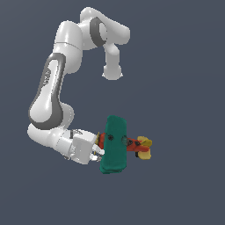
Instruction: Pick up the object and move it to a goal position.
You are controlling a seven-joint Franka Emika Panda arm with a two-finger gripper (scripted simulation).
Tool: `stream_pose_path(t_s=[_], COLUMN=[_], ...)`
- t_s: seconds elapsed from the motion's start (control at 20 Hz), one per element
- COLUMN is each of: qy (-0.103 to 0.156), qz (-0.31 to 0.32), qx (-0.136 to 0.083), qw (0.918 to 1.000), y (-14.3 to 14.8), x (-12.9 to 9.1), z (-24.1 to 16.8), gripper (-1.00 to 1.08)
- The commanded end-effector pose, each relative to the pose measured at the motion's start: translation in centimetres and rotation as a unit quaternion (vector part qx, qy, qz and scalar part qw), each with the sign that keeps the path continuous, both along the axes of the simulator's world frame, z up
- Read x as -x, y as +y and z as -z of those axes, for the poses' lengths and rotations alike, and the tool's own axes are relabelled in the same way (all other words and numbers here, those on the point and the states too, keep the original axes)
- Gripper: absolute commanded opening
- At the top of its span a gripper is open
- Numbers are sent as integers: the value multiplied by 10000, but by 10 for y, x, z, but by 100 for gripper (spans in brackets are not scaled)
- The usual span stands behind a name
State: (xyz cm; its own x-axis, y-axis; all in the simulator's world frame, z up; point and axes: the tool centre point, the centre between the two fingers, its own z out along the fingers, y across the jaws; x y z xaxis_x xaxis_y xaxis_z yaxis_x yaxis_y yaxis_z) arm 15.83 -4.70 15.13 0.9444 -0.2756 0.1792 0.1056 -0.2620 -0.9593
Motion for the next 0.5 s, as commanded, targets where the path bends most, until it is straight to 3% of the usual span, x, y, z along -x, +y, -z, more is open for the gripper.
stream_pose_path(t_s=[0.0,0.45], qy=[3,-99], qz=[16,92], qx=[-36,-131], qw=[10000,9998], y=[1,-6], x=[-1,-3], z=[0,3], gripper=[28,28])
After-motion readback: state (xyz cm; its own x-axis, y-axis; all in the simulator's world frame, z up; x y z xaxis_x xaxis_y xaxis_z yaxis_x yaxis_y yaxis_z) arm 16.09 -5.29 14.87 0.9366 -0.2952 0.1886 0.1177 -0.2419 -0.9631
